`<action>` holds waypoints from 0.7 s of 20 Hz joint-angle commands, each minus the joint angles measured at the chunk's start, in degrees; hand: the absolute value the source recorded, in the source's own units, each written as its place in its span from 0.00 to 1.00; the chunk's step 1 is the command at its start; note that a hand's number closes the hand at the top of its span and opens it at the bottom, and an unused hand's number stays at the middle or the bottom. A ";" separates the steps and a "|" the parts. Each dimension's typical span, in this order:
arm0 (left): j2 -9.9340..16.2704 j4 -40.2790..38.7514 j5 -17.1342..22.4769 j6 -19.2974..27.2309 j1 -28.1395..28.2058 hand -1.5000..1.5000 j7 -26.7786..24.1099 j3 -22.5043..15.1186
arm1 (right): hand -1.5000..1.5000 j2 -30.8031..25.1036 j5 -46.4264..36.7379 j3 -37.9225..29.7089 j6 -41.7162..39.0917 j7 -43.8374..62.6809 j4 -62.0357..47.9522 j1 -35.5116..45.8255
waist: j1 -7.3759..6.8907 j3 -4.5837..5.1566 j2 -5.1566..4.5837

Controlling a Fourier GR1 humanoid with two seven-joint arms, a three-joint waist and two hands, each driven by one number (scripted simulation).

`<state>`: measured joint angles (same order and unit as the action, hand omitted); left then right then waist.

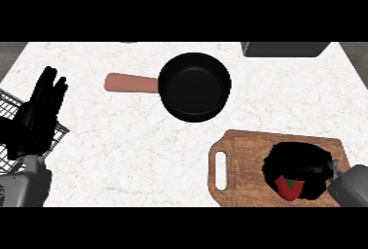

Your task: Pick the tomato from the cutting board and place it in the pot

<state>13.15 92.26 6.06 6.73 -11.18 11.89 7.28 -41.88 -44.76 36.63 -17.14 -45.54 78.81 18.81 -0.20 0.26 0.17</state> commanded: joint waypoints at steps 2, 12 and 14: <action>-0.22 1.03 -0.91 0.30 -0.25 0.50 1.09 -1.15 | 1.00 16.29 0.34 0.18 -7.37 24.36 2.38 1.03 | -0.11 -0.07 0.22; -0.45 -0.02 -0.77 0.28 -0.97 0.50 1.02 -1.18 | 1.00 38.89 -1.50 -6.31 -2.96 55.75 -0.44 4.51 | -0.68 0.33 0.45; -1.22 0.21 -0.43 0.10 -1.04 0.50 0.55 -1.71 | 1.00 41.34 -1.82 -6.03 0.50 62.04 0.67 5.53 | -1.38 0.20 0.66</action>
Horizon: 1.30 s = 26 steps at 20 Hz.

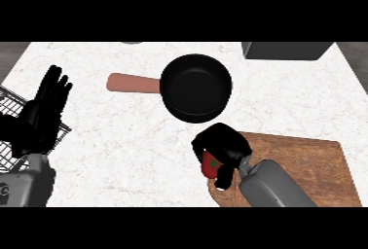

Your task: Pick the tomato from the cutting board and place it in the pot

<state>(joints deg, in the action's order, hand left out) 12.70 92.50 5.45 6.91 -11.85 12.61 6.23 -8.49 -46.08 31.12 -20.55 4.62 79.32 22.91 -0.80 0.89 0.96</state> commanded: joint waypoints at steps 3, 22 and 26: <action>-0.07 0.08 0.05 -0.53 -0.68 0.50 0.48 -0.73 | 1.00 8.23 -0.10 -2.07 11.88 20.20 3.47 4.91 | -1.95 -0.74 0.36; -2.21 -1.79 -1.71 1.18 -5.14 0.50 2.60 -3.22 | 1.00 8.46 -17.02 2.91 36.02 77.12 0.55 39.74 | -3.85 -0.68 -0.72; -2.95 -3.59 -2.16 1.62 -6.29 0.50 0.88 -3.22 | 1.00 8.45 -15.45 1.03 39.96 77.04 -5.39 43.43 | -3.80 -0.68 -1.49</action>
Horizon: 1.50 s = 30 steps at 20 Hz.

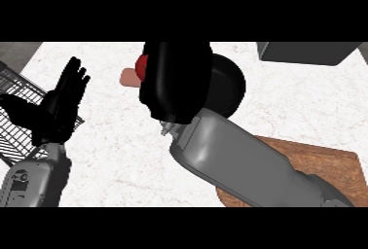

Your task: Pick the tomato from the cutting board and place it in the pot

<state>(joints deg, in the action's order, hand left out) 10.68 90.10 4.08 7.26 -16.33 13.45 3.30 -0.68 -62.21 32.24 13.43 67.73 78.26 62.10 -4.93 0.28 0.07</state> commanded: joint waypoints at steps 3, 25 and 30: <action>0.26 0.62 -0.65 0.09 0.18 0.50 0.01 -0.23 | 1.00 0.65 1.02 -0.92 7.76 14.98 -6.35 5.16 | 0.21 -0.13 -0.33; 1.28 1.75 0.18 -0.07 0.93 0.50 1.05 2.07 | 1.00 0.66 -1.85 -10.55 18.78 -1.29 -38.61 0.20 | 2.07 -0.30 -0.95; 1.53 2.55 0.63 -1.40 3.26 0.50 -0.89 2.25 | 0.00 0.66 7.26 -18.23 22.19 -10.00 -40.43 -1.32 | 1.80 -0.32 -0.99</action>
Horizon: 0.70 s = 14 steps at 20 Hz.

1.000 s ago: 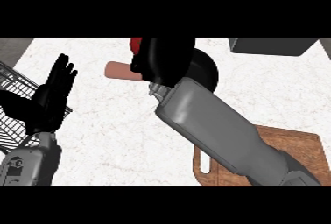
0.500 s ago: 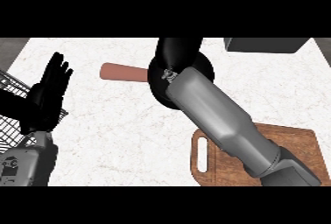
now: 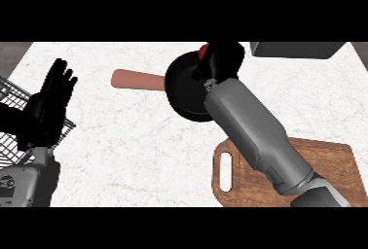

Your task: Pick the tomato from the cutting board and place it in the pot

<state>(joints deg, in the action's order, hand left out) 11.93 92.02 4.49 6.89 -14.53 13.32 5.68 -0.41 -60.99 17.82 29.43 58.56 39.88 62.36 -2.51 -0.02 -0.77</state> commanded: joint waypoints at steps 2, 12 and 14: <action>-0.18 -0.64 0.32 -0.50 -0.41 0.50 -0.92 0.17 | 0.00 0.39 11.55 -4.30 8.17 -6.09 -3.52 -1.56 | -1.33 -0.03 -0.51; 1.00 -0.45 0.35 -0.61 -0.45 0.50 0.29 1.32 | 0.00 0.40 27.20 -7.07 24.03 -22.85 7.51 -4.05 | 0.19 -0.05 0.29; -0.87 -0.70 0.05 -0.32 0.90 0.50 -0.80 0.03 | 0.00 0.40 29.49 -6.89 27.06 -26.31 8.45 -6.57 | 0.75 -0.03 0.37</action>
<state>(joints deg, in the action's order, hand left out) 11.58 91.39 4.28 6.60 -14.45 12.60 5.68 -0.19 -36.67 11.39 50.46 36.36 45.43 57.91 -2.72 -0.08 -0.75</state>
